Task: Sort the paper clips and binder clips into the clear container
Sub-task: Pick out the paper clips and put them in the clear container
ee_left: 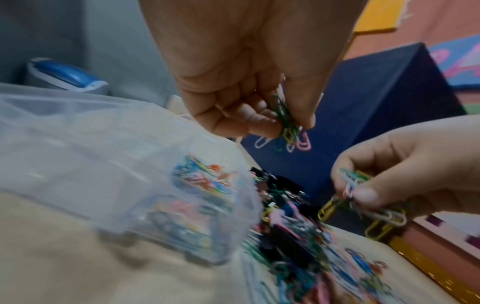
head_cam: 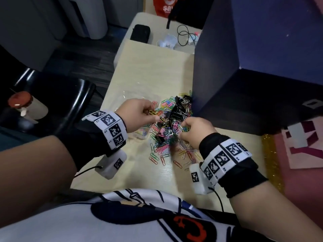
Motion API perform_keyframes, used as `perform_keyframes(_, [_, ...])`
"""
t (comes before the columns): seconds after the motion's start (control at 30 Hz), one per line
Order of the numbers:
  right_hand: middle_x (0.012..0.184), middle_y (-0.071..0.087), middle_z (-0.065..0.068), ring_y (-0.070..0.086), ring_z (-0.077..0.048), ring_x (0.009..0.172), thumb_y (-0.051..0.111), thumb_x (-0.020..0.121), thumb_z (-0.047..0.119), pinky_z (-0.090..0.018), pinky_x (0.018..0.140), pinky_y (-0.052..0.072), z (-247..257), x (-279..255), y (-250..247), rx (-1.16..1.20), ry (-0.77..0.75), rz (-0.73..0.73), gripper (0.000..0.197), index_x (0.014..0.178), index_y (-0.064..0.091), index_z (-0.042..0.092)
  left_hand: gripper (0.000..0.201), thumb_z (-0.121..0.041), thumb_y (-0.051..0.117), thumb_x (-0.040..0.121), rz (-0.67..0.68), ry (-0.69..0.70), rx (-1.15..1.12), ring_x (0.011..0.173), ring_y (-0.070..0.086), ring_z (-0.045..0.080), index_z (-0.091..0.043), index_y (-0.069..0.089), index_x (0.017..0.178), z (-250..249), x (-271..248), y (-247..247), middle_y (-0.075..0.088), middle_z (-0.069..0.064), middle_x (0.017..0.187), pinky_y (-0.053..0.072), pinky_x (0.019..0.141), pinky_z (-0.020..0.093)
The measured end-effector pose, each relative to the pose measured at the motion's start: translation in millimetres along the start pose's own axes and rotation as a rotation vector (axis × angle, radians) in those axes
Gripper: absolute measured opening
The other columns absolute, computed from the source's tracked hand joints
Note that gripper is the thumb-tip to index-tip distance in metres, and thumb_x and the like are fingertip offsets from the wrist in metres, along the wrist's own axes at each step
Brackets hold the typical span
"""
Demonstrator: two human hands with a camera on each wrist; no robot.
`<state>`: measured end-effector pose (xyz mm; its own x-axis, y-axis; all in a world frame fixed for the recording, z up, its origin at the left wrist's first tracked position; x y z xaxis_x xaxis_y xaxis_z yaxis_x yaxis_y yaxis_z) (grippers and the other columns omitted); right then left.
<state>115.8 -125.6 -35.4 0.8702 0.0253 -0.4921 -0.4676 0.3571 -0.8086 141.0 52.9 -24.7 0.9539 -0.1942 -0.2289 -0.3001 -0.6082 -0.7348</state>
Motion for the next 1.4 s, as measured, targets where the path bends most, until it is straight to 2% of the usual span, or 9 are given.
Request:
perform_keyframes(0.2, [0.103,0.062,0.002,0.065,-0.02,0.093,0.071,0.084,0.031,-0.03,0.088,0.05,54.0,21.1,6.9,0.272,-0.111,-0.052,0.038,0.117,0.061,0.016,0.029,-0.036,0.069,0.082,-0.01,-0.125,-0.071,0.073,0.062,0.032,-0.008,0.068,0.09,38.8,-3.1,-18.4,0.067,0.018,0.077,0.051,0.072,0.04])
perform_keyframes(0.3, [0.105,0.063,-0.002,0.068,-0.026,0.091,0.072,0.083,0.03,-0.044,0.088,0.054,69.1,33.9,16.7,0.448,-0.095,-0.062,0.04,0.118,0.06,0.015,0.029,-0.036,0.069,0.082,-0.01,-0.154,-0.08,0.078,0.066,0.032,-0.009,0.069,0.09,50.4,-4.3,-21.4,0.07,0.017,0.08,0.053,0.077,0.043])
perform_keyframes(0.4, [0.11,0.061,-0.003,0.065,-0.026,0.102,0.066,0.085,0.035,-0.045,0.092,0.052,81.4,42.9,22.8,0.566,-0.096,-0.065,0.041,0.121,0.059,0.018,0.023,-0.031,0.067,0.085,0.008,-0.188,-0.113,0.076,0.069,0.028,-0.009,0.069,0.092,58.8,-3.8,-22.3,0.073,0.011,0.08,0.055,0.076,0.037])
perform_keyframes(0.53, [0.114,0.063,-0.007,0.063,-0.026,0.106,0.055,0.091,0.033,-0.044,0.096,0.05,84.9,47.8,23.7,0.512,-0.097,-0.055,0.043,0.13,0.051,0.015,0.018,-0.025,0.063,0.089,0.039,-0.22,-0.157,0.077,0.07,0.025,-0.009,0.067,0.097,66.8,-0.9,-19.2,0.074,0.007,0.08,0.057,0.079,0.035])
perform_keyframes(0.63, [0.109,0.065,-0.002,0.064,-0.023,0.099,0.052,0.093,0.027,-0.043,0.092,0.051,74.9,42.3,16.2,0.408,-0.073,-0.101,0.025,0.116,0.059,0.018,0.018,-0.024,0.064,0.088,0.049,-0.216,-0.142,0.074,0.07,0.021,-0.011,0.069,0.1,70.1,5.4,-14.4,0.074,0.003,0.08,0.056,0.08,0.034])
perform_keyframes(0.73, [0.106,0.065,-0.004,0.061,-0.024,0.096,0.048,0.094,0.026,-0.034,0.087,0.05,64.2,32.6,17.2,0.098,-0.072,-0.089,0.018,0.104,0.061,0.019,0.034,-0.024,0.067,0.084,0.058,-0.206,-0.156,0.092,0.068,0.02,-0.016,0.065,0.117,66.9,9.8,-10.1,0.073,0.003,0.099,0.054,0.09,0.035])
perform_keyframes(0.9, [0.128,0.042,-0.005,0.043,-0.027,0.12,0.057,0.089,0.041,-0.038,0.098,0.04,27.1,15.0,41.2,-0.202,-0.03,-0.062,0.038,0.124,0.052,0.027,0.039,-0.019,0.059,0.087,0.045,-0.096,0.062,0.105,0.061,0.017,-0.021,0.057,0.126,46.8,9.3,-10.9,0.065,-0.003,0.119,0.045,0.095,0.027])
perform_keyframes(1.13, [0.136,0.035,-0.002,0.033,-0.027,0.128,0.059,0.087,0.029,-0.042,0.102,0.039,-6.7,3.6,53.1,-0.202,-0.031,-0.078,0.053,0.135,0.039,0.036,0.025,-0.016,0.053,0.087,0.153,0.119,0.229,0.096,0.06,0.02,-0.021,0.064,0.109,3.6,-2.4,15.1,0.066,0.001,0.103,0.047,0.085,0.03])
perform_keyframes(1.4, [0.127,0.042,-0.01,0.043,-0.031,0.118,0.053,0.09,0.021,-0.038,0.094,0.04,-63.4,-14.4,24.6,-0.099,0.19,-0.301,0.032,0.122,0.05,0.015,0.034,-0.019,0.052,0.088,0.38,0.346,0.537,0.105,0.057,0.027,-0.02,0.057,0.121,-40.7,-28.3,82.0,0.054,0.005,0.116,0.051,0.085,0.037])
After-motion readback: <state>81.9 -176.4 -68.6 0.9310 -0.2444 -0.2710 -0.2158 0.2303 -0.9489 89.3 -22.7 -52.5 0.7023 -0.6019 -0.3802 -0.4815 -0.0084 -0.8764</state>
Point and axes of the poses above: each hand's wrist, its own x-axis towards the middle knuckle, its own y-axis out of the palm, z = x × y, the point moved 9 cm from there along x, towards the middle knuckle
